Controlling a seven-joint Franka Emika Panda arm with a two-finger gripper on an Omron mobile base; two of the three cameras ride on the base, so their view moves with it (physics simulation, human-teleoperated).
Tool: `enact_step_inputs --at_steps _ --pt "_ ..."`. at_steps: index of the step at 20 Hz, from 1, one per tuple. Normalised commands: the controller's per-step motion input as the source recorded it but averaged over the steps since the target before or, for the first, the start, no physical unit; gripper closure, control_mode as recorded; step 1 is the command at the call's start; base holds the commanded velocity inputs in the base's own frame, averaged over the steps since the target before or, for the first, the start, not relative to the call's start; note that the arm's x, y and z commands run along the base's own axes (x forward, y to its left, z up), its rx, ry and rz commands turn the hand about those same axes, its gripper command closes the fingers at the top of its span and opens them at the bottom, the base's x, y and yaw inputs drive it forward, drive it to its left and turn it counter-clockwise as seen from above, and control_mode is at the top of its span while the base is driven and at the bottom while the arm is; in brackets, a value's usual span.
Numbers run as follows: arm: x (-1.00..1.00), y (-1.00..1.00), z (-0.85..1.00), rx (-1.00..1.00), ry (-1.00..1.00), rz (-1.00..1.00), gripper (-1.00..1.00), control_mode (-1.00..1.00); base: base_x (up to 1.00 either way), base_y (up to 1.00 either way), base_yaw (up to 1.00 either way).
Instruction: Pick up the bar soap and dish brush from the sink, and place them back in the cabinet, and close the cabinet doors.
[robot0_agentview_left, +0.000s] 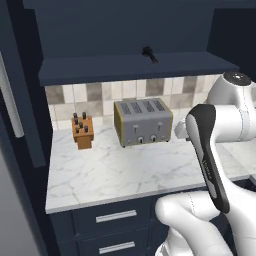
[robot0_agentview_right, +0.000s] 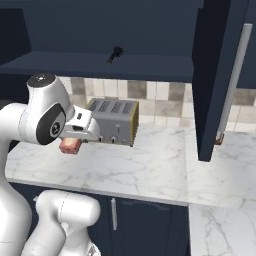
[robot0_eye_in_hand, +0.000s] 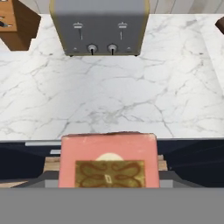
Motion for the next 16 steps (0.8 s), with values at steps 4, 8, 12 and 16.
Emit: enact_step_inputs --at_steps 4,8,12,16 --pt "0.0 0.0 0.0 0.0 0.0 0.0 1.0 1.0 0.0 0.26 0.01" --pt "0.0 0.0 0.0 0.0 0.0 0.0 1.0 1.0 0.04 0.0 0.0" --pt "0.0 0.0 0.0 0.0 0.0 0.0 1.0 1.0 0.1 -0.17 0.0" --pt "0.0 0.0 0.0 0.0 0.0 0.0 1.0 1.0 0.1 -0.18 0.0"
